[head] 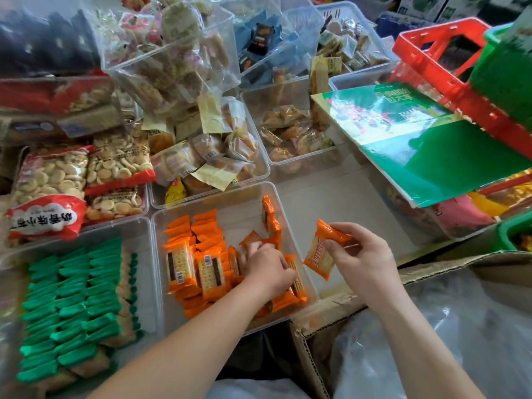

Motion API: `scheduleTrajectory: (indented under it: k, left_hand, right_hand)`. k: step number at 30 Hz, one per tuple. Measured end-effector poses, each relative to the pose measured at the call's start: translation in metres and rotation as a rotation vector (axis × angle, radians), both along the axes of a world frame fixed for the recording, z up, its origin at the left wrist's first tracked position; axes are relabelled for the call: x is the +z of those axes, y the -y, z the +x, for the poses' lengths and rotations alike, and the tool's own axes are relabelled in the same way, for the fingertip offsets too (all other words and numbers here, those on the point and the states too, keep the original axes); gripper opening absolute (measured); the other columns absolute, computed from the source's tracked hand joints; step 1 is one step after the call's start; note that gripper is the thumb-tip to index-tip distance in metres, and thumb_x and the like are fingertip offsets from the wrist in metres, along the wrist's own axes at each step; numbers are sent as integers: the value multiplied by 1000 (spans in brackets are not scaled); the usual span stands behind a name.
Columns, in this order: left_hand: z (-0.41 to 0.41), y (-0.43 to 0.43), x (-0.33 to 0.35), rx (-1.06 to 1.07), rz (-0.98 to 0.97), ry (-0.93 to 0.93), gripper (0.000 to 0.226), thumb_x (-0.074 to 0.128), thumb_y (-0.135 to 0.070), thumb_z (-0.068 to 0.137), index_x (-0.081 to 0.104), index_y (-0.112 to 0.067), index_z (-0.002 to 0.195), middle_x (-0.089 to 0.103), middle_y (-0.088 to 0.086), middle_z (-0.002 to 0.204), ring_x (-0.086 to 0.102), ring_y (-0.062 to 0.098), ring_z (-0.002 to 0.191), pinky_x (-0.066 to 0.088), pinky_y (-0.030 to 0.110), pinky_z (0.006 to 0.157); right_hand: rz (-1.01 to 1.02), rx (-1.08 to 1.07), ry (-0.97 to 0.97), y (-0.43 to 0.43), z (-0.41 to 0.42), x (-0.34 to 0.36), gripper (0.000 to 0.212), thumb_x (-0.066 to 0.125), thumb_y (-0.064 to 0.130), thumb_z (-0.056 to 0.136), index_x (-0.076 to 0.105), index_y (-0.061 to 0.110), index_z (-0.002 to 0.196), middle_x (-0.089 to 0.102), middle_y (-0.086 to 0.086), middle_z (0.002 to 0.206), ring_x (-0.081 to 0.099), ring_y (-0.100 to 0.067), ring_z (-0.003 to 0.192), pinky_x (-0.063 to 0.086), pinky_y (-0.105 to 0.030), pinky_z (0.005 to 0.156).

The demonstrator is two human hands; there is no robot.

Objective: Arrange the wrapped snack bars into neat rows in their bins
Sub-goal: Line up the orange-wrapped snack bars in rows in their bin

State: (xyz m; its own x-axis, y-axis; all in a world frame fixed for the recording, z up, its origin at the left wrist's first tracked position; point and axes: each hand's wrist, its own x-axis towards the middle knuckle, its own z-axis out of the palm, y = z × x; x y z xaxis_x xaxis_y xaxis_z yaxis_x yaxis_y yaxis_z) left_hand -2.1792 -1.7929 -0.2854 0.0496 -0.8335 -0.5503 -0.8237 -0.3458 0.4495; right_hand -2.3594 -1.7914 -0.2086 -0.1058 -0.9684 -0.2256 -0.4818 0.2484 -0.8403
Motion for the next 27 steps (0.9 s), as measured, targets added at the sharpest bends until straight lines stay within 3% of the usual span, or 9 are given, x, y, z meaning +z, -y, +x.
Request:
scheduleTrajectory:
  k: [4,7,11,15,16,19,22,25,27]
  left_hand:
    - [-1,-6,-5,53,-24,-32,33,62,-42,93,67,-26,65,72,-3,119,47,26,136,27,47,120]
    - [7,-11,-3,140,-39,-136,9,67,-37,91,70,-35,99,67,-8,118,56,21,122,46,46,110]
    - [24,-16,3,124,-83,-173,42,72,-26,90,62,-30,131,60,-7,133,58,18,122,54,38,103]
    - [38,-25,15,41,-102,-126,2,70,-23,90,71,-25,89,63,-8,100,63,16,96,59,37,86]
    - [41,-29,15,30,-168,-115,9,66,-24,94,69,-26,85,63,-8,95,63,17,94,58,37,85]
    - [56,-41,22,39,-399,-60,22,60,-39,101,76,-31,113,67,-15,109,61,11,103,55,34,87]
    - [71,-55,33,204,-447,-259,25,64,-29,102,75,-33,124,67,-20,114,64,2,104,58,29,91]
    - [77,-70,51,459,-339,-582,25,74,-11,95,80,-28,112,66,-19,126,67,-1,109,58,24,95]
    - [77,-78,59,588,-326,-709,15,80,-9,90,84,-22,96,68,-16,124,68,-3,106,58,18,85]
  right_hand:
    - [8,7,-52,-1,3,-2,28,74,21,94,71,31,120,72,12,99,66,2,88,46,-2,66]
    - [-9,48,-104,-6,8,1,31,72,18,95,70,28,125,70,10,104,65,0,93,50,-11,77]
    - [-44,71,-109,-9,17,5,30,74,20,94,70,29,123,68,18,99,65,1,90,56,-24,84]
    - [-31,76,-72,-10,27,5,29,74,24,94,70,31,123,68,20,99,63,6,89,47,-8,71]
    - [-31,75,-63,-11,29,5,29,74,24,94,70,31,123,68,20,99,64,6,89,46,-7,69]
    - [-36,63,-14,-11,33,10,30,77,25,92,68,33,120,67,22,98,63,10,88,47,-4,65]
    - [-18,69,25,-7,34,14,27,79,27,91,67,35,114,68,19,97,64,7,87,49,-5,67]
    - [-8,75,35,-2,40,17,21,77,27,92,67,36,108,69,16,95,66,-4,90,58,-25,82]
    - [7,82,59,0,45,20,21,77,25,93,66,37,105,70,15,94,68,-8,90,60,-31,84]
